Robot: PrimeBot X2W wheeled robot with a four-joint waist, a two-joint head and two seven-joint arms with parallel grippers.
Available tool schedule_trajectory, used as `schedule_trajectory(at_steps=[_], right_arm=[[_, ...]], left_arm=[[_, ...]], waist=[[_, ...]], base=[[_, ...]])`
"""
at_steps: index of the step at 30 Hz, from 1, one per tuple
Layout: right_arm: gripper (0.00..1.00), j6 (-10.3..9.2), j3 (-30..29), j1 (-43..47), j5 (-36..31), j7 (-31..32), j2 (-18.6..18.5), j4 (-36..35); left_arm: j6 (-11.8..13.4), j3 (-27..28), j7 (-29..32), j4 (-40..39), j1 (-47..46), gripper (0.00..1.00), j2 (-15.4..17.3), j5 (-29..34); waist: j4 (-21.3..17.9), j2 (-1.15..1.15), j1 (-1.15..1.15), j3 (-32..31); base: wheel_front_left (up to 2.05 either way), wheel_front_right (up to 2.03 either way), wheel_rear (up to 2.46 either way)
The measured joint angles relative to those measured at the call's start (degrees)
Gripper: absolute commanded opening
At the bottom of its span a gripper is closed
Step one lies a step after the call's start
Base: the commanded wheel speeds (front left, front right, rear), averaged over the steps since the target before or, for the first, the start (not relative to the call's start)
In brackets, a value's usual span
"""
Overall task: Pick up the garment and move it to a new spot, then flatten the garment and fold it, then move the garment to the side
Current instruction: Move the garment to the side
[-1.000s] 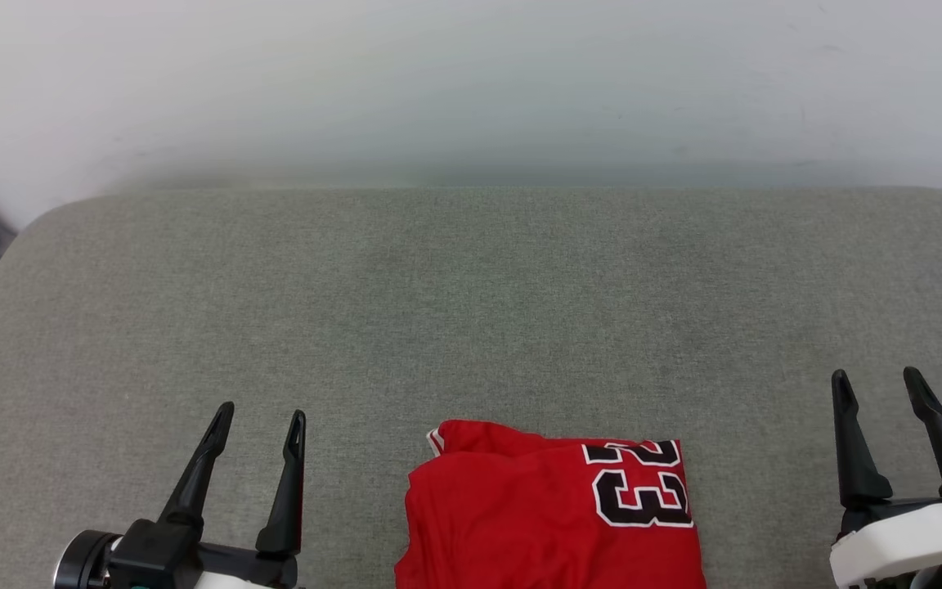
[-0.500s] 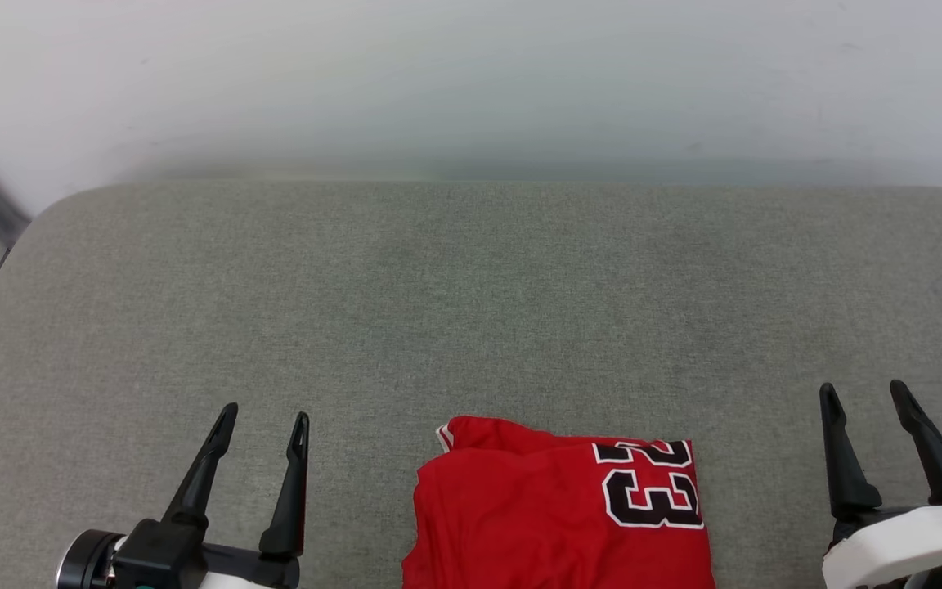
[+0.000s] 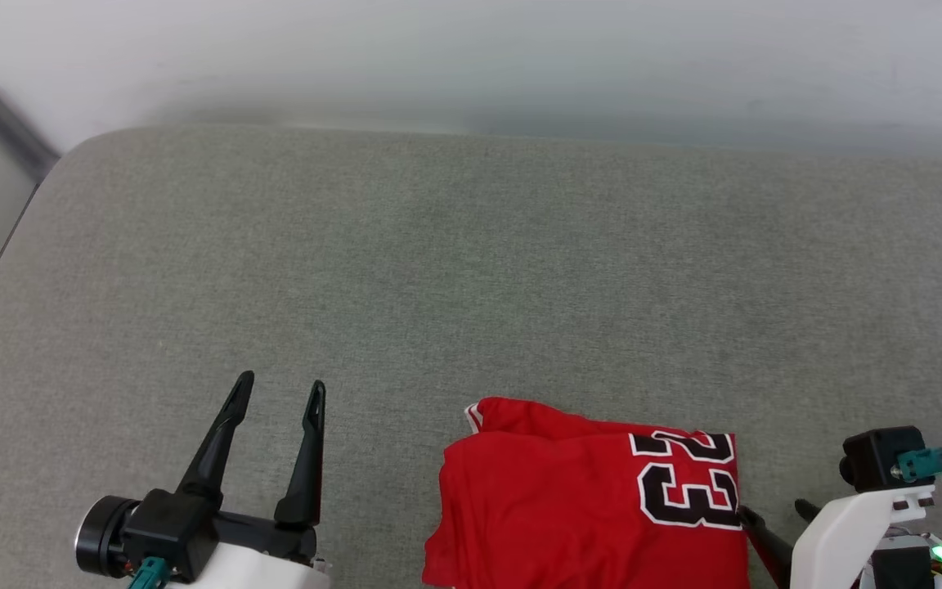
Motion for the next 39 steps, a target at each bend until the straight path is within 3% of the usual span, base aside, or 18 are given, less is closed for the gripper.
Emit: schedule_trajectory(at_steps=[6, 20, 21, 22, 23, 29, 33, 35, 39], right_arm=[[1.00, 0.00, -1.72, -1.08, 0.46, 9.55, 1.74, 0.99], [1.00, -0.02, 1.93, -4.39, -1.29, 12.45, 1.79, 10.98], [0.76, -0.04, 2.32, -4.53, -1.71, 12.24, 1.72, 11.57], [0.12, -0.10, 2.70, -4.74, -2.22, 11.89, 1.67, 12.19], [0.00, -0.10, 3.04, -4.92, -2.70, 11.31, 1.66, 12.69], [0.00, 0.01, 6.01, -6.87, -5.59, 8.98, 1.99, 15.06], [0.00, 0.07, 9.45, -8.77, -7.99, 8.66, -0.03, 14.17], [0.00, 0.07, 11.92, -10.32, -9.79, 8.68, -2.85, 13.17], [0.00, 0.02, 16.13, -13.86, -12.41, 9.85, -11.93, 10.45]], left_arm=[[0.00, -2.16, 0.00, 0.47, -1.41, 1.00, 1.03, 0.69], [0.00, -3.94, 0.00, 1.53, -2.79, 1.00, 0.85, 0.25], [0.00, -4.01, 0.00, 1.60, -2.80, 1.00, 0.85, 0.25], [0.00, -4.07, 0.00, 1.69, -2.80, 1.00, 0.85, 0.26], [0.00, -4.12, 0.00, 1.75, -2.80, 1.00, 0.85, 0.27], [0.00, -4.37, 0.00, 2.00, -2.75, 1.00, 0.88, 0.53], [0.00, -3.68, 0.00, 1.81, -2.52, 1.00, 0.80, 0.56], [0.00, -3.36, 0.00, 1.63, -2.49, 1.00, 0.86, 0.55], [0.00, -4.11, 0.00, 1.29, -2.89, 1.00, 0.78, 0.52]], waist=[[2.69, 0.00, 0.00, 2.25], [7.26, 0.00, 0.00, 4.24], [7.34, 0.00, 0.00, 4.20], [7.37, 0.00, 0.00, 4.15], [7.38, 0.00, 0.00, 4.11], [6.47, 0.00, 0.00, 3.47], [4.49, 0.00, 0.00, 3.06], [3.07, 0.00, 0.00, 2.99], [-0.30, 0.00, 0.00, 3.17]], base=[[0.00, 0.00, 0.00], [0.00, 0.00, 0.00], [0.00, 0.00, 0.00], [0.00, 0.00, 0.00], [0.00, 0.00, 0.00], [0.00, 0.00, 0.00], [0.00, 0.00, 0.00], [0.00, 0.00, 0.00], [0.00, 0.00, 0.00]])
